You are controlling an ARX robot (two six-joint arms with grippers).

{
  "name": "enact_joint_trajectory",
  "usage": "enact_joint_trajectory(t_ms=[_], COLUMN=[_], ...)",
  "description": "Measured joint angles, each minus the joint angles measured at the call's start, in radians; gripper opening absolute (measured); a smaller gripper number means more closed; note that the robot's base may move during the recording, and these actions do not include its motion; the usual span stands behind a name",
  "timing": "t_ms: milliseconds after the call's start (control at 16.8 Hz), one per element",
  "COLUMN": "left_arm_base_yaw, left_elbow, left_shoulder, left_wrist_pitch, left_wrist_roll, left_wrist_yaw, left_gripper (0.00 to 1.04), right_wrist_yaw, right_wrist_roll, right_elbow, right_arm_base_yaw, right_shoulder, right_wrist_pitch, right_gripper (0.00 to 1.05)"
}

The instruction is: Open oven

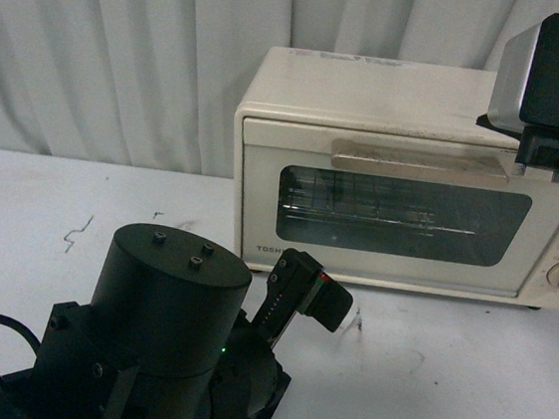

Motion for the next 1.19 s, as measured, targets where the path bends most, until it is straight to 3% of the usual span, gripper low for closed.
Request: enact_joint_trajectory(t_ms=[656,1192], left_arm_base_yaw=[0.0,0.005], left_elbow=[0.0,0.0], left_shoulder=[0.0,-0.001], left_wrist_pitch=[-0.003,-0.005], left_wrist_roll=[0.0,0.008], left_wrist_yaw=[-0.004,-0.006], left_gripper=[0.98,0.98], right_wrist_yaw=[-0.014,-0.068], right_wrist_roll=[0.026,0.209], right_elbow=[-0.002,-0.039], right_arm_base_yaw=[-0.045,-0.039], right_shoulder=[0.068,0.058], right_wrist_pitch=[-0.008,-0.13], right_gripper=[0.02,0.02])
